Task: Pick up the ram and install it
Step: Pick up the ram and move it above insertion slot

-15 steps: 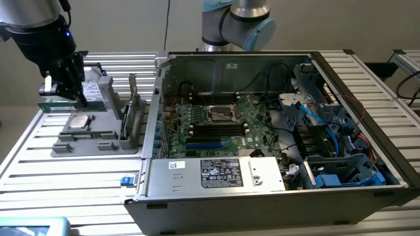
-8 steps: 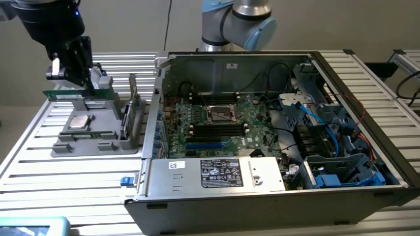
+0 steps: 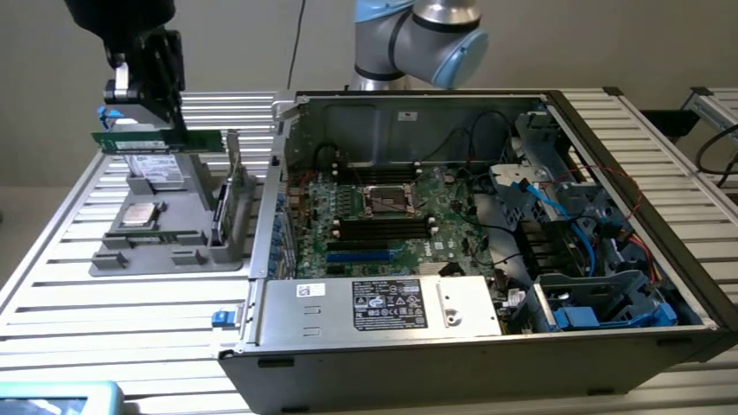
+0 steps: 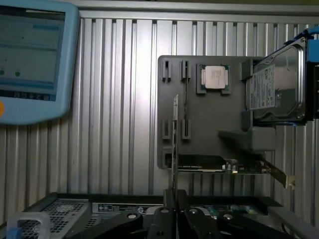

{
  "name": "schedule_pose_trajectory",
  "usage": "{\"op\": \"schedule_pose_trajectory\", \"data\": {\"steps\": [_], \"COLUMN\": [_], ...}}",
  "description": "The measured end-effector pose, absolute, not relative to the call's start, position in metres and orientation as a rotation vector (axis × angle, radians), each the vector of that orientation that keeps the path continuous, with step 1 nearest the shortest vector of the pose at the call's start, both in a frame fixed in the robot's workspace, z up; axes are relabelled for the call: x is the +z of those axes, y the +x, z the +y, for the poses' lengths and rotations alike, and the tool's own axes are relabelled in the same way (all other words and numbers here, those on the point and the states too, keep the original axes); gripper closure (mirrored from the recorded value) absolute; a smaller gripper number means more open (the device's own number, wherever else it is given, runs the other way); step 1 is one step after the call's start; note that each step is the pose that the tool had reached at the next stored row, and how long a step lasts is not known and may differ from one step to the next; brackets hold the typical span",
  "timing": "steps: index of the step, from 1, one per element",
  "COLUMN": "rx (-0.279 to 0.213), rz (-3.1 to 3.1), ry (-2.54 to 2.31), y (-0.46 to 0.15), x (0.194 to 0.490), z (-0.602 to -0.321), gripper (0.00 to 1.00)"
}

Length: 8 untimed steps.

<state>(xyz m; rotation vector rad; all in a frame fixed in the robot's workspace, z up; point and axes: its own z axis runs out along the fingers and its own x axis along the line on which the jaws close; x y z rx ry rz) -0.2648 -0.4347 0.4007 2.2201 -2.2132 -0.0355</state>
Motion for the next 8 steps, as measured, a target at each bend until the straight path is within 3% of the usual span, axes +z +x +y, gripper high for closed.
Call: {"op": "schedule_pose_trajectory", "data": {"steps": [8], "rx": [-0.038], "rz": [-2.212], "ry": [2.219], "y": [-0.229], "x": [0.411], "z": [-0.435], "gripper": [0.86]}}
